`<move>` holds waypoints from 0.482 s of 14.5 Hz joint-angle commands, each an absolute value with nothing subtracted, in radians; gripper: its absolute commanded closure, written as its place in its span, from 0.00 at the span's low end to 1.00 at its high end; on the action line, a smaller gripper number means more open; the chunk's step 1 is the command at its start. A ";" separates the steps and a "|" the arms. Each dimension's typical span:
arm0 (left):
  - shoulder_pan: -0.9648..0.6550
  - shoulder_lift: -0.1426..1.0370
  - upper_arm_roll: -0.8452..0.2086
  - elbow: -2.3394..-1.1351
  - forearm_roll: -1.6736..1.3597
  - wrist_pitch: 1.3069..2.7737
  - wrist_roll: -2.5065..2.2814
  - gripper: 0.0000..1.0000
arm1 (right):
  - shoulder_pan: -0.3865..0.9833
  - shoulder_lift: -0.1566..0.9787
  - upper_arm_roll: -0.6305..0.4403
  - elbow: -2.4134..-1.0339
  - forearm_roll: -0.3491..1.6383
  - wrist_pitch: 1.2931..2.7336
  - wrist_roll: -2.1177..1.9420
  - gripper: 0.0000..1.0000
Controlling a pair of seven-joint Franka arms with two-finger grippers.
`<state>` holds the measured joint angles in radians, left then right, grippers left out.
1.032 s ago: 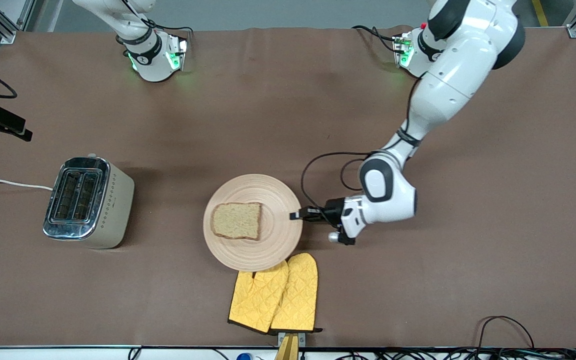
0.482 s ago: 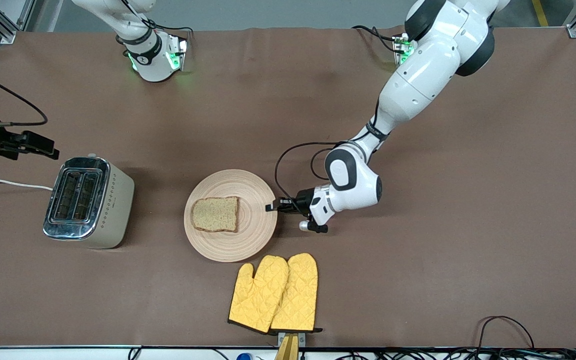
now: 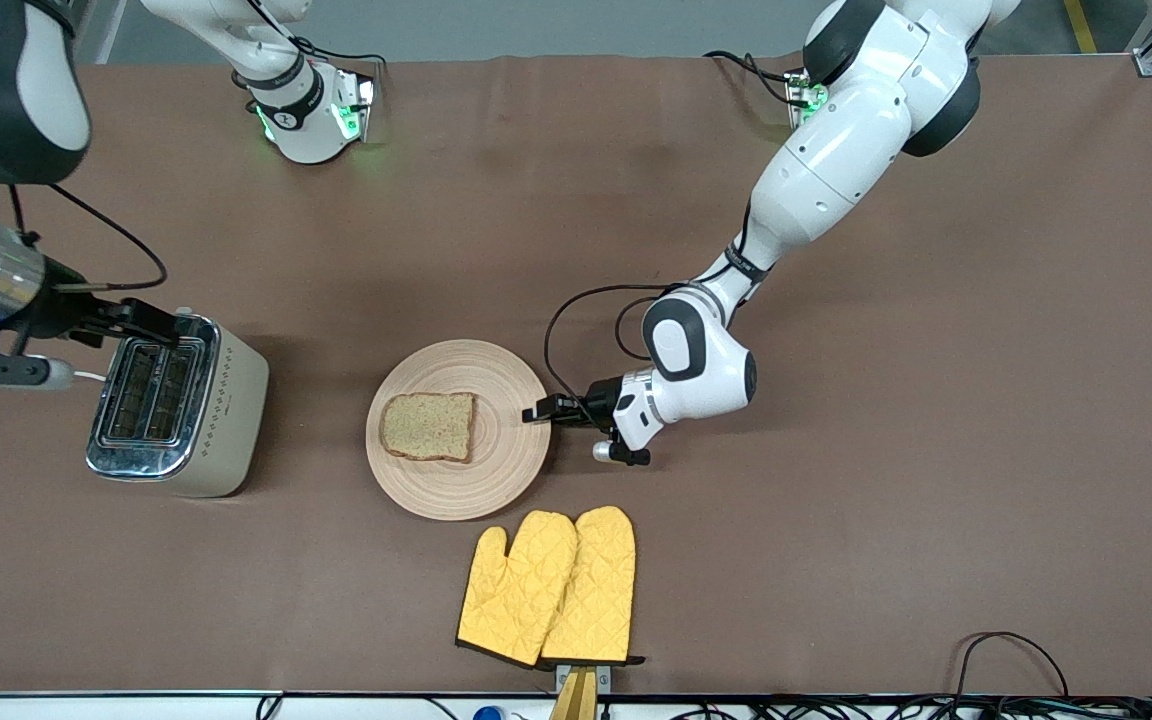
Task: Move plate and put bread in toaster
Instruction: 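Release the plate with the left gripper while the right gripper nears the toaster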
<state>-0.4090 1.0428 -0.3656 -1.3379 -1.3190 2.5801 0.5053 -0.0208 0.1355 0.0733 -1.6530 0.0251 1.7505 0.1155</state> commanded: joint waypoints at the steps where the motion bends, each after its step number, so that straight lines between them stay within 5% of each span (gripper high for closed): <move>1: -0.390 1.028 -0.361 -1.321 -1.336 2.579 0.497 0.00 | 0.026 0.176 0.074 -1.698 0.029 1.845 0.189 0.00; 7: -0.238 0.957 -0.359 -1.350 -1.139 2.499 0.445 0.00 | 0.115 0.256 0.074 -1.831 0.028 2.117 0.334 0.00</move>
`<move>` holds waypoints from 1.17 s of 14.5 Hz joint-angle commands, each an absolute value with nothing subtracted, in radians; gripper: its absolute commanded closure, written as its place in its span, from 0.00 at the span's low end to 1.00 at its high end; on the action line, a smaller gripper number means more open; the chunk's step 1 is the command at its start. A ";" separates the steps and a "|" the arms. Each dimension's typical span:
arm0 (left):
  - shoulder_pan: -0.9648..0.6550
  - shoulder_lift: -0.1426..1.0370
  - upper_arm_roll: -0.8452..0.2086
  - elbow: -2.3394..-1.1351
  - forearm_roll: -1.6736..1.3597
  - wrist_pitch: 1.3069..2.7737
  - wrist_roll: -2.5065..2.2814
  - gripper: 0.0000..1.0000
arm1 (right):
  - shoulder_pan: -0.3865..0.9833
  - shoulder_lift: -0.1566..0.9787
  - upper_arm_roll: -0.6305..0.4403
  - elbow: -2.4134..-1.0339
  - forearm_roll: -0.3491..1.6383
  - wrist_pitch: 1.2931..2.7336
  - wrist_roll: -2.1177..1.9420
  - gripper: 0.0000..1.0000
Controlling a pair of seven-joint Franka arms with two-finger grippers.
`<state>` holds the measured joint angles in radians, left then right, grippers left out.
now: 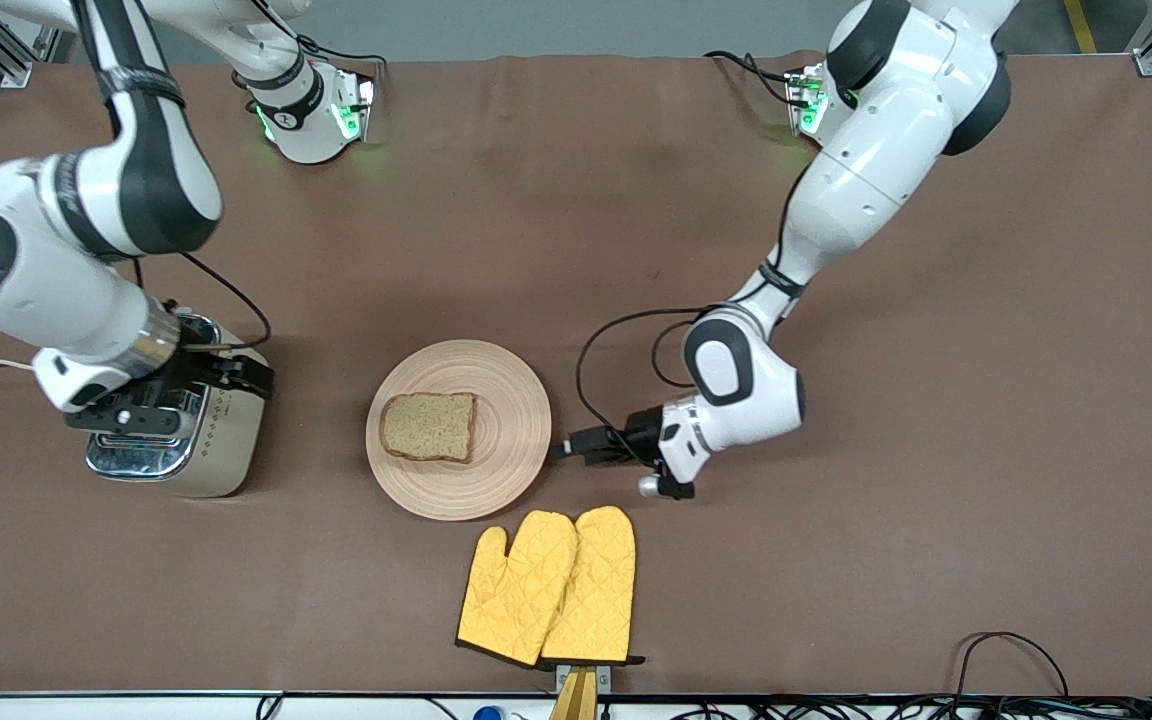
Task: Move plate and put bread in toaster
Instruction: 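Grasp the bread slice with the right gripper while the left gripper withdraws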
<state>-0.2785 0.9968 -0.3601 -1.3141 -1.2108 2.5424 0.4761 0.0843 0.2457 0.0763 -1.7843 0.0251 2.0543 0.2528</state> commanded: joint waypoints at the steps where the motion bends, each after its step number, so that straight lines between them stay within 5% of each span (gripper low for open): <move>1: -0.213 0.945 -0.357 -1.350 -1.077 2.481 0.424 0.00 | 0.139 0.277 0.074 -1.835 0.028 2.129 0.386 0.00; 13: 0.034 0.741 -0.359 -1.347 -0.326 2.088 0.212 0.00 | 0.264 0.472 0.072 -1.847 0.021 2.301 0.514 0.00; 17: 0.072 0.629 -0.357 -1.347 -0.166 1.947 0.175 0.00 | 0.276 0.505 0.072 -1.844 0.014 2.321 0.514 0.25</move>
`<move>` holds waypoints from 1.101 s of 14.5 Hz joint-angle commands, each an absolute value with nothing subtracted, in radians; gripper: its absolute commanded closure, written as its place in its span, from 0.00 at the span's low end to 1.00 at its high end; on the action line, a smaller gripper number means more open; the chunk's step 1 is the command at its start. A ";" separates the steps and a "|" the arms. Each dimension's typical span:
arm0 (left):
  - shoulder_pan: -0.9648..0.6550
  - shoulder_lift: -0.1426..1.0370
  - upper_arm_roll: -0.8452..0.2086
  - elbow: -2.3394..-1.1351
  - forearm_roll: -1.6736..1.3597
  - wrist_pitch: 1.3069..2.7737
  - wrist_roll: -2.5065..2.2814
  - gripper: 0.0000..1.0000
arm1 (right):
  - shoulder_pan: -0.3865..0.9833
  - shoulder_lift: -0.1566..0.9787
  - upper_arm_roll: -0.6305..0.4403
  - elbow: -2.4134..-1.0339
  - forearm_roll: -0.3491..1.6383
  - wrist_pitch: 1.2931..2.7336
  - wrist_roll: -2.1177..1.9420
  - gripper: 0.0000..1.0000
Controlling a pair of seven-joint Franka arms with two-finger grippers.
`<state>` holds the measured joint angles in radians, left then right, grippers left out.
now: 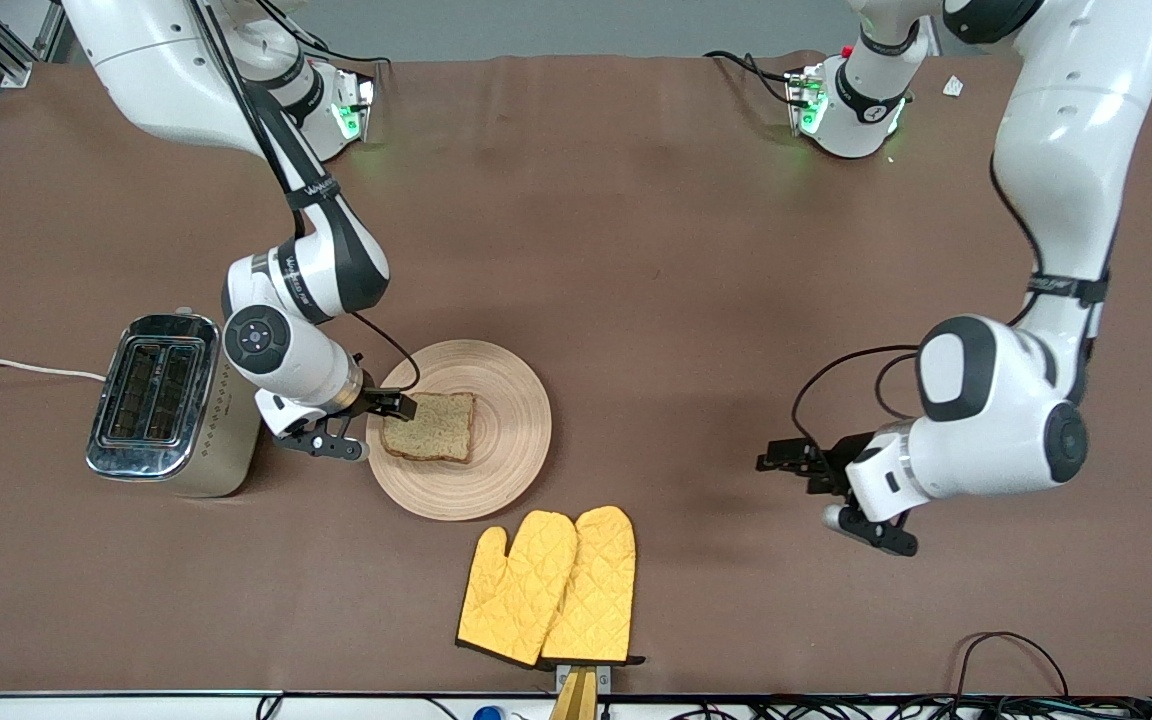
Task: Move plate and put bread in toaster
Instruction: 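Grasp the bread slice with the right gripper while the left gripper withdraws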
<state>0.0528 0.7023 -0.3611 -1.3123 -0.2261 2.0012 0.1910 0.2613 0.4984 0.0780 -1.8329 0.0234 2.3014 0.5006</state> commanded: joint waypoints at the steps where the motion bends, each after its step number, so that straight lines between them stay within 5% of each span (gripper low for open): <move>1: 0.092 0.605 -0.359 -1.345 -0.138 1.910 0.173 0.00 | 0.276 0.514 0.072 -1.842 0.014 2.322 0.514 0.29; 10: 0.136 0.353 -0.357 -1.350 0.052 1.623 0.074 0.00 | 0.273 0.545 0.072 -1.836 0.017 2.324 0.531 0.53; 16: 0.150 0.247 -0.364 -1.370 0.054 1.568 0.008 0.00 | 0.272 0.555 0.072 -1.836 0.021 2.335 0.540 0.57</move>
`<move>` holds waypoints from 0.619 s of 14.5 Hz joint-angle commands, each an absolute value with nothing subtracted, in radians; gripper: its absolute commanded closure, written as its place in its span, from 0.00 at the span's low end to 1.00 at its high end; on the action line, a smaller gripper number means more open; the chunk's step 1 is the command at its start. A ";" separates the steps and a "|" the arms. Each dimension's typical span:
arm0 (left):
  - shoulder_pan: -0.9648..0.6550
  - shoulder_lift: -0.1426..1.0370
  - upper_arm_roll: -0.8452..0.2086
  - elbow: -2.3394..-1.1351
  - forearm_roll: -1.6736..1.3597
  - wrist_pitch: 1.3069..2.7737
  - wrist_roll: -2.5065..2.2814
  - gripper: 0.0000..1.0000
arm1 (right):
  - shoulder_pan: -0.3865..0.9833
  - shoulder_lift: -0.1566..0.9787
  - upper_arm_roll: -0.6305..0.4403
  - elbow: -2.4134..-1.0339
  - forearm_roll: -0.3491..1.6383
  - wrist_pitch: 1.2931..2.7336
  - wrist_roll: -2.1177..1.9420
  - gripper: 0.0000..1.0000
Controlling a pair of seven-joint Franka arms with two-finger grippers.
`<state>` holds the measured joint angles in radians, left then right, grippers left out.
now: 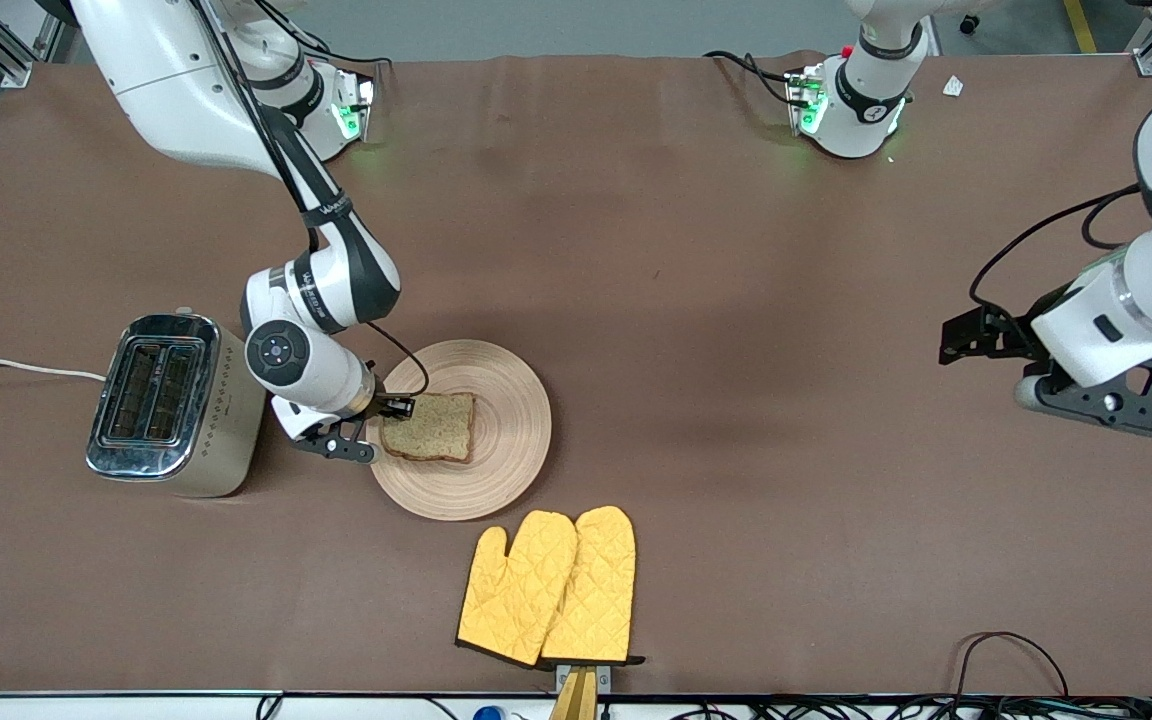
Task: Move plate and put bread in toaster
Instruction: 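Grasp the bread slice with the right gripper while the left gripper withdraws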
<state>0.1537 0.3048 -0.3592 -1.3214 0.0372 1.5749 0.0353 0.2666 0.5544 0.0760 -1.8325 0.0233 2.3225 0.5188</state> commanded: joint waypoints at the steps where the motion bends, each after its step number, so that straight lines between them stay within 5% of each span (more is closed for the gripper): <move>1: 0.150 0.232 -0.367 -1.376 0.054 1.568 0.008 0.00 | 0.272 0.557 0.072 -1.836 0.025 2.336 0.545 0.57; 3: 0.150 0.210 -0.368 -1.379 0.055 1.563 0.018 0.00 | 0.272 0.560 0.072 -1.836 0.025 2.335 0.549 0.68; 6: 0.152 0.199 -0.362 -1.376 0.070 1.537 0.040 0.00 | 0.278 0.560 0.072 -1.830 0.025 2.332 0.616 0.97; 9: 0.100 0.186 -0.344 -1.371 0.086 1.537 0.028 0.00 | 0.287 0.560 0.072 -1.829 0.025 2.329 0.634 1.00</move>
